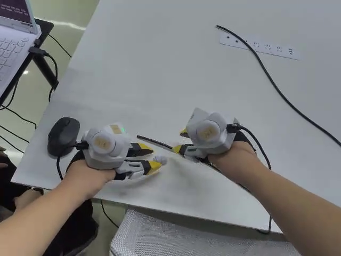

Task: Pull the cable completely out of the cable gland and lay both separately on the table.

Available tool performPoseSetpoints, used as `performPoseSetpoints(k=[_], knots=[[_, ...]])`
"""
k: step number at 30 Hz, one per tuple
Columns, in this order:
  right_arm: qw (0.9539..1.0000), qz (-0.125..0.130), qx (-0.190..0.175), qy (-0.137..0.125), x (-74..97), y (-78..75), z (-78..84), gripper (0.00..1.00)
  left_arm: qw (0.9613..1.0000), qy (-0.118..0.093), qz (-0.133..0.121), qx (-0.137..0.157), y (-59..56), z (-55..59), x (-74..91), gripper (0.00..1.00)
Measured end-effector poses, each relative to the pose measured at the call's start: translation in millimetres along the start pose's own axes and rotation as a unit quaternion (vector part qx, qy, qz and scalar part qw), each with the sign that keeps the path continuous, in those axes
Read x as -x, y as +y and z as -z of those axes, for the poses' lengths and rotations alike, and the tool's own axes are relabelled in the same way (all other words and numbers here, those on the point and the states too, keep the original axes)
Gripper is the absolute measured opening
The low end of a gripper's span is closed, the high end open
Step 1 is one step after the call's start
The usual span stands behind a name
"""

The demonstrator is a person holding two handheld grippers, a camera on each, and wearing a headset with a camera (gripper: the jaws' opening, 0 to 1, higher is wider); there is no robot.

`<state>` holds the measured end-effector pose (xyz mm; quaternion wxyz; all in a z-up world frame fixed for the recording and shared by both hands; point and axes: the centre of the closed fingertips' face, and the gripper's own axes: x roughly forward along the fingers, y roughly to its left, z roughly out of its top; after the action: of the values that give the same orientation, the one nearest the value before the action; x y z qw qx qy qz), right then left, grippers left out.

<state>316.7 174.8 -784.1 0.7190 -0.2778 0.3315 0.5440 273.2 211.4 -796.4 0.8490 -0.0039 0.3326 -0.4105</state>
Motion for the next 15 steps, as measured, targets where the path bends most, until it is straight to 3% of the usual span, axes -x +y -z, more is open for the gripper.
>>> performPoseSetpoints(k=[8,10,15], knots=[[0.9987,-0.002,-0.025,-0.044,36.3,-4.3,-2.2,0.38,0.9995,-0.022,-0.003,0.024,-9.9,-19.7,10.3,0.36],[0.9983,0.003,-0.026,-0.052,47.5,-7.0,-0.8,0.40,0.9984,-0.041,-0.002,0.039,-13.0,-30.1,13.6,0.39],[0.9962,0.012,-0.041,-0.076,72.6,-11.3,0.6,0.45,0.9968,-0.062,-0.005,0.050,-18.4,-44.8,22.7,0.41]])
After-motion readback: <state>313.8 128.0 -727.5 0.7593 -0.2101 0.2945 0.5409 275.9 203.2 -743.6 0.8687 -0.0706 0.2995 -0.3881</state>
